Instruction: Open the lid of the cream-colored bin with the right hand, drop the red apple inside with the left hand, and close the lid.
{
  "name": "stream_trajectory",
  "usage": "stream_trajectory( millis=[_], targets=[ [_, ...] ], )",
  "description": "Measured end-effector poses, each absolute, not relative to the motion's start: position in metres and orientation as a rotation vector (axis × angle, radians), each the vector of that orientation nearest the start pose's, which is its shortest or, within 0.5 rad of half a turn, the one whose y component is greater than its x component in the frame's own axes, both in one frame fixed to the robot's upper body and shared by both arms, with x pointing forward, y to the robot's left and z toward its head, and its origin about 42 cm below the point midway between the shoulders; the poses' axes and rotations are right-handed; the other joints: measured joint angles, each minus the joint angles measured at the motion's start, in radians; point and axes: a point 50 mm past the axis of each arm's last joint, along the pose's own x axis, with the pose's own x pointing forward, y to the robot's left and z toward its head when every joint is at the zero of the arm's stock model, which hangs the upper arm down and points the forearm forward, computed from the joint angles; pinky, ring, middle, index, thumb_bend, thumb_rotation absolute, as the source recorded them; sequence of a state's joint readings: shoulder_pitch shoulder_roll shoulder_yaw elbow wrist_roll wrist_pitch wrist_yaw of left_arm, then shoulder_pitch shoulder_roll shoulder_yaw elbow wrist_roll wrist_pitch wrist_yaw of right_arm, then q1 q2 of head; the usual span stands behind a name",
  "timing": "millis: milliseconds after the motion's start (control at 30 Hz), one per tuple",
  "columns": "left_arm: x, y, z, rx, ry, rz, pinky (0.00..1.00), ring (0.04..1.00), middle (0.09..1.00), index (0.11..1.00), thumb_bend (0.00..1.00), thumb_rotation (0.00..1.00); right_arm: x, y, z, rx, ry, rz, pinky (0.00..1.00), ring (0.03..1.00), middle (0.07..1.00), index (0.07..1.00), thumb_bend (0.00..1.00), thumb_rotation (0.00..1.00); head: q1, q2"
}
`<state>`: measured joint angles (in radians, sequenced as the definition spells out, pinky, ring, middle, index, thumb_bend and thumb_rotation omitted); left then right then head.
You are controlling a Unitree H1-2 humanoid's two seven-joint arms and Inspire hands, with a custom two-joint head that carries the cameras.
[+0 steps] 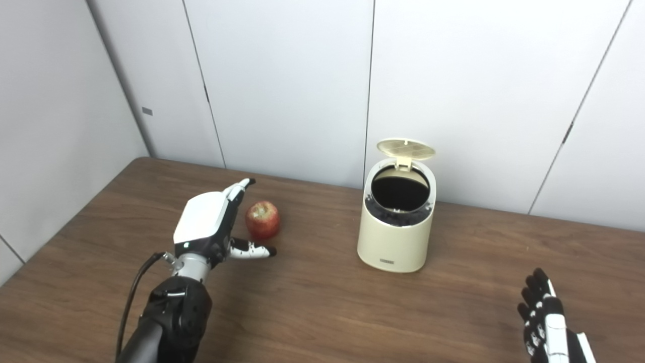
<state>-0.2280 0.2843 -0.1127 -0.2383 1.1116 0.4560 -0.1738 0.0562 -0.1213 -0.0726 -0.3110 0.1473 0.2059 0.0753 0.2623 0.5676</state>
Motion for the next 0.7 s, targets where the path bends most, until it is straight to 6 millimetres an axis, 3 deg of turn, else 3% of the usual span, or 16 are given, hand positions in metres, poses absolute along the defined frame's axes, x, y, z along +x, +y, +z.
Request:
stream_trajectory(
  millis=[267, 700],
  targets=[
    [0.363, 0.269, 0.233, 1.437, 0.050, 0.216, 0.67, 0.882, 0.925, 0.934, 0.96, 0.30, 0.261, -0.259, 0.156, 0.010, -0.059, 0.031, 1.00, 1.000, 1.000, 1.000, 0.49, 1.00, -0.006, -0.002],
    [0.403, 0.276, 0.216, 1.314, 0.179, 0.146, 0.69, 0.865, 0.900, 0.907, 0.94, 0.35, 0.261, -0.256, 0.154, 0.015, -0.058, 0.028, 1.00, 1.000, 1.000, 1.000, 0.48, 1.00, -0.028, 0.003]
  ],
)
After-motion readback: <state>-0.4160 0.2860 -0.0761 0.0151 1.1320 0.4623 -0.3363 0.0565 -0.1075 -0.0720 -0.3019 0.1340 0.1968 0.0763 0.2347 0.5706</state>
